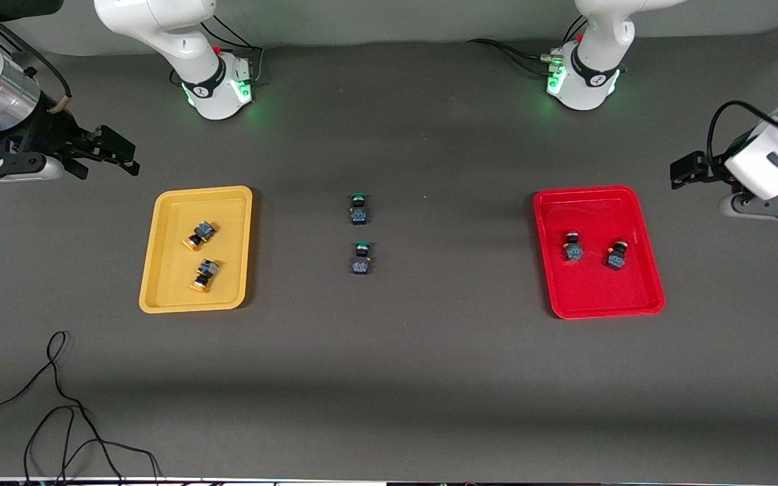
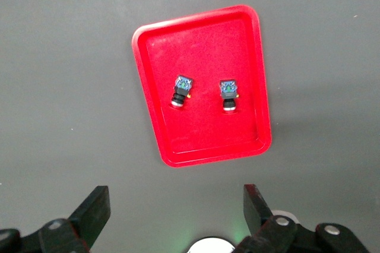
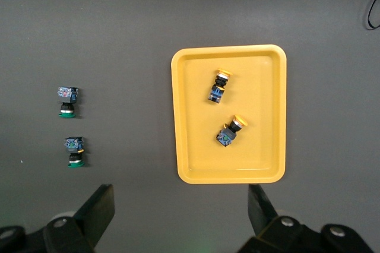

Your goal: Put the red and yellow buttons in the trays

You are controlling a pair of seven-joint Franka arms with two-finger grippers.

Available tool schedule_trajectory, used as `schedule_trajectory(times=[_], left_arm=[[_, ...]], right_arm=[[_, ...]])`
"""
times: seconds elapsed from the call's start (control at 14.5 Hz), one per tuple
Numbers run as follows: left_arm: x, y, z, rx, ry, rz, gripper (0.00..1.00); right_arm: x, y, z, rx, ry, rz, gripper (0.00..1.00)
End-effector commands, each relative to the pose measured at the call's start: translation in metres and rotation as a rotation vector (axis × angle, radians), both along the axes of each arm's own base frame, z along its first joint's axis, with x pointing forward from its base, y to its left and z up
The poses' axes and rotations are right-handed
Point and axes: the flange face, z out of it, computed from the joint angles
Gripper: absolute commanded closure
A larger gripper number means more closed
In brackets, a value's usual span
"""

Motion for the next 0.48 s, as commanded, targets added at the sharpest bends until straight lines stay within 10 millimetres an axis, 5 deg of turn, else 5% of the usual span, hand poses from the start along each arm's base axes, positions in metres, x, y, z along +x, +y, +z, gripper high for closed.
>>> schedule_trajectory(times=[0.0, 0.41], left_arm=[[-0.0006, -0.0070, 0.0113, -0.014, 0.002, -0.015, 0.00], [-0.0002, -0.0112, 0.0117, -0.014, -0.004, -0.021, 0.00]], right_arm=[[-0.0004, -0.0077, 0.0083, -0.013, -0.012, 0.022, 0.00], [0.0003, -0.0158, 0.0088, -0.010, -0.012, 0.012, 0.00]])
